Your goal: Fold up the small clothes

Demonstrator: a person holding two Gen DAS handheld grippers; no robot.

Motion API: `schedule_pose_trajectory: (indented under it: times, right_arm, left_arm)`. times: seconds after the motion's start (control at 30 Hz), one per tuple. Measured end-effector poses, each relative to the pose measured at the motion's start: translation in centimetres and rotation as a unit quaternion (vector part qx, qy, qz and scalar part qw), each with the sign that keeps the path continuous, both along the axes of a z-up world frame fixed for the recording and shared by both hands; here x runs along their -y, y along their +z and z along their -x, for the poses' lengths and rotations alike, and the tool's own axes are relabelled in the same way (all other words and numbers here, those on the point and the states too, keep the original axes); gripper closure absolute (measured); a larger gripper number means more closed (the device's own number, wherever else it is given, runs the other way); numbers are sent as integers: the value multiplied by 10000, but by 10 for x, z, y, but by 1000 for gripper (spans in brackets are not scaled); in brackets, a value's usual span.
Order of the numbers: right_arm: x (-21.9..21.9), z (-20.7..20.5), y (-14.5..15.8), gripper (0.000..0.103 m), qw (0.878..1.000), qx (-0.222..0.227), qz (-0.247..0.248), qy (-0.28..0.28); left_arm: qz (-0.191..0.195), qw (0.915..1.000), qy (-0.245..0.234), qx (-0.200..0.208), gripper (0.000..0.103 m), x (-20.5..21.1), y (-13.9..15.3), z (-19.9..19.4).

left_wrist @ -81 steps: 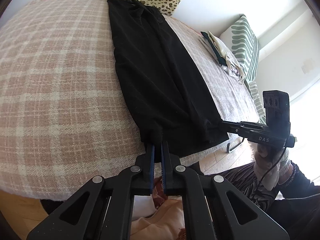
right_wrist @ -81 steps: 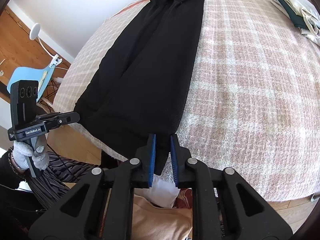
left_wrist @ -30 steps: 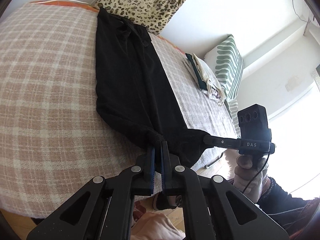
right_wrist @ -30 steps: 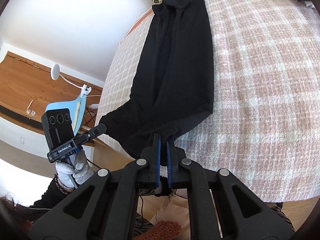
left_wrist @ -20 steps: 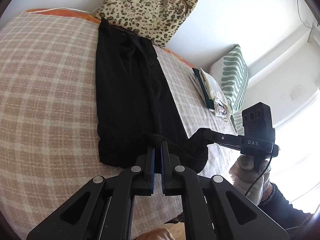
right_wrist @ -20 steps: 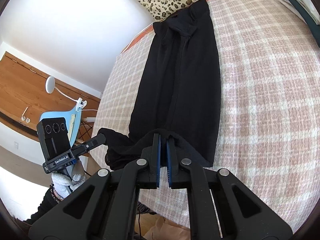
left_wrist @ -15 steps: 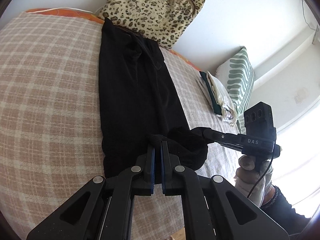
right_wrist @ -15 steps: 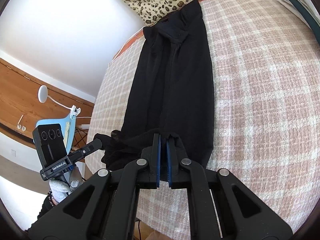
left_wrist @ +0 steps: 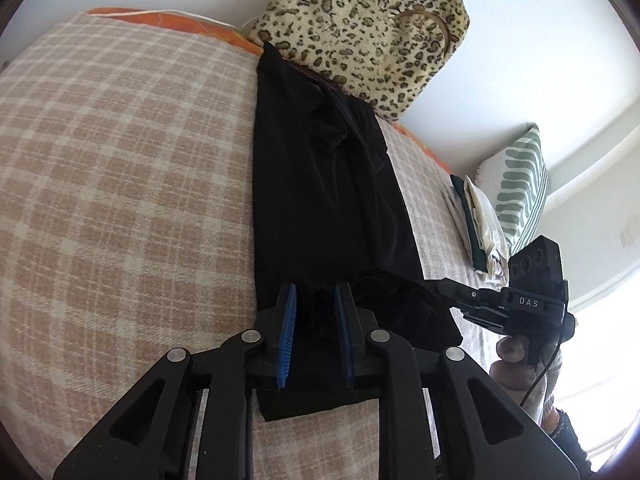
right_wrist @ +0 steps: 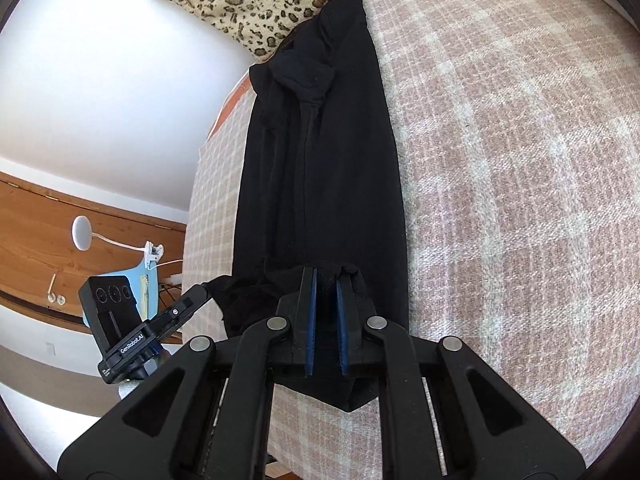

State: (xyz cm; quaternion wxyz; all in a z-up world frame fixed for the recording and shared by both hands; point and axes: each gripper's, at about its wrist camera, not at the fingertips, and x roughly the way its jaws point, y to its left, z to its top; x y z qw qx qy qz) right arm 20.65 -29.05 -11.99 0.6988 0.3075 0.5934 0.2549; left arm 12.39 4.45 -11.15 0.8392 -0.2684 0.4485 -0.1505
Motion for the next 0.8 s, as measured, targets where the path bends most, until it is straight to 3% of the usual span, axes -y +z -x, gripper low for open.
schedule_pose_trajectory:
  times: [0.07, 0.13, 0.2, 0.27, 0.4, 0.5, 0.57, 0.7, 0.8]
  right_arm:
    - [8, 0, 9, 61, 9999, 131, -41, -69]
    - [14, 1, 21, 51, 9992, 380, -2, -116]
    - [18, 3, 33, 51, 9975, 672, 190, -62]
    - [18, 7, 40, 51, 9954, 907, 294, 61]
    - [2, 12, 39, 51, 9882, 1151, 886, 474]
    - [-4, 14, 30, 51, 9856, 1131, 1041, 699]
    - [-6, 16, 26, 51, 9837, 1153, 1149, 763]
    - [-9, 13, 21, 52, 9835, 1141, 1184, 753]
    - [-14, 9, 19, 53, 9829, 1140, 1239, 751]
  left_arm:
    - [-45, 9995, 280, 103, 55, -12, 8, 3]
    - [36, 9992, 196, 344, 55, -18, 14, 6]
    - [-266, 9981, -44, 562, 55, -12, 18, 10]
    - [-545, 9943, -588, 702, 55, -1, 16, 10]
    - [-1499, 9770, -1277, 815, 55, 22, 4, 11]
    - [-1915, 9637, -1564, 1004, 55, 27, 2, 14]
    - [-2051, 9590, -1652, 1048, 55, 26, 2, 14]
    - [-1913, 9636, -1572, 1004, 55, 22, -1, 7]
    - [-2059, 9579, -1715, 1029, 55, 31, -5, 3]
